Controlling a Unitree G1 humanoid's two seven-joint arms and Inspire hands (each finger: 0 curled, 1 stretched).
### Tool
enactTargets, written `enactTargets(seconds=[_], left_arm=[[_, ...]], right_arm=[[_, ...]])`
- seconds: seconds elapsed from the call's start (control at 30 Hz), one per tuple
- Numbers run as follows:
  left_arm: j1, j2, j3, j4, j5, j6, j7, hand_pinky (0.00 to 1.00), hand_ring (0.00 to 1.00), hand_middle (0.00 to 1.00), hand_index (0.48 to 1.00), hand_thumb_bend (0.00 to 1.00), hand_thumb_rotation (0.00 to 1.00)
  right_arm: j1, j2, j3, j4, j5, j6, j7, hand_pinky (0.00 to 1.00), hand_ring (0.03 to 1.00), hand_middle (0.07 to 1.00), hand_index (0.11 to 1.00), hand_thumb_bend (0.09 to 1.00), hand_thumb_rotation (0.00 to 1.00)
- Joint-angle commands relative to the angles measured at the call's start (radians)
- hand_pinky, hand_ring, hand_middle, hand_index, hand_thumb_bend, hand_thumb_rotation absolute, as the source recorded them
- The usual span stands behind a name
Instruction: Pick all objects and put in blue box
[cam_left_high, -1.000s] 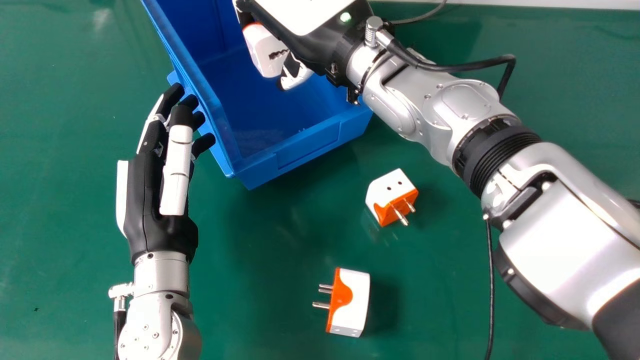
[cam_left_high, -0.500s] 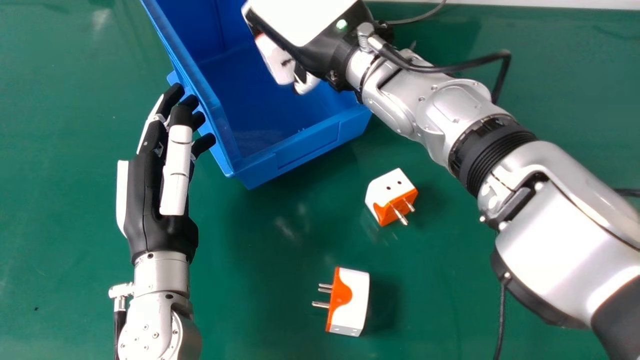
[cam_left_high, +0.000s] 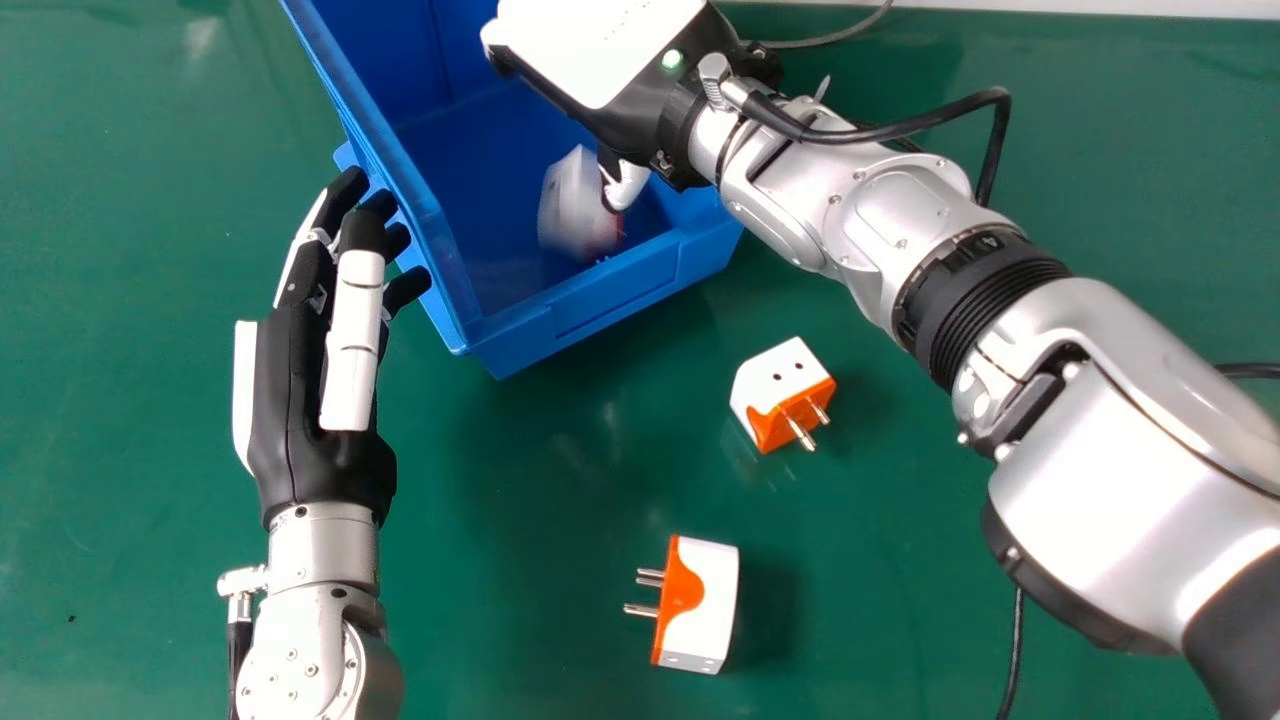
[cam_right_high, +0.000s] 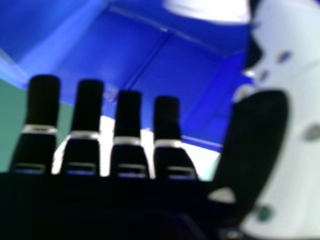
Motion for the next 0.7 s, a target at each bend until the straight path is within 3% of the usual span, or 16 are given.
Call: enactTargets(seconds=[0.0,0.33,0.53,0.67], left_arm=[[0.005,0.0,-0.009,-0.029,0.004,-0.006,-0.006,0.8,0.86,0.87,0.867,0.68,0.77],[0.014,-0.005,-0.015,-0.045,0.015,0.0,0.007,0.8,0.86,0.87,0.867,0.69,0.77],[0.015,-0.006,-0.014,-0.044,0.001,0.001,0.003,0.8,0.86,0.87,0.866,0.68,0.77],[0.015,-0.003,-0.014,-0.047,0.004,0.005,0.006,0.8,0.86,0.87,0.868,0.69,0.77]], right_arm=[[-0.051,-0.003,0.008,-0.018,-0.011,0.012,-0.03,0.63,0.818,0.878,0.842,0.885,0.28],[-0.049,0.014,0.01,-0.015,-0.014,0.014,-0.016,0.72,0.924,0.96,0.921,0.964,0.35],[-0.032,0.003,-0.003,-0.027,0.0,0.02,-0.024,0.75,0.944,0.977,0.939,0.982,0.37],[-0.017,-0.02,-0.021,-0.052,0.011,0.034,-0.02,0.75,0.946,0.982,0.943,0.989,0.38]])
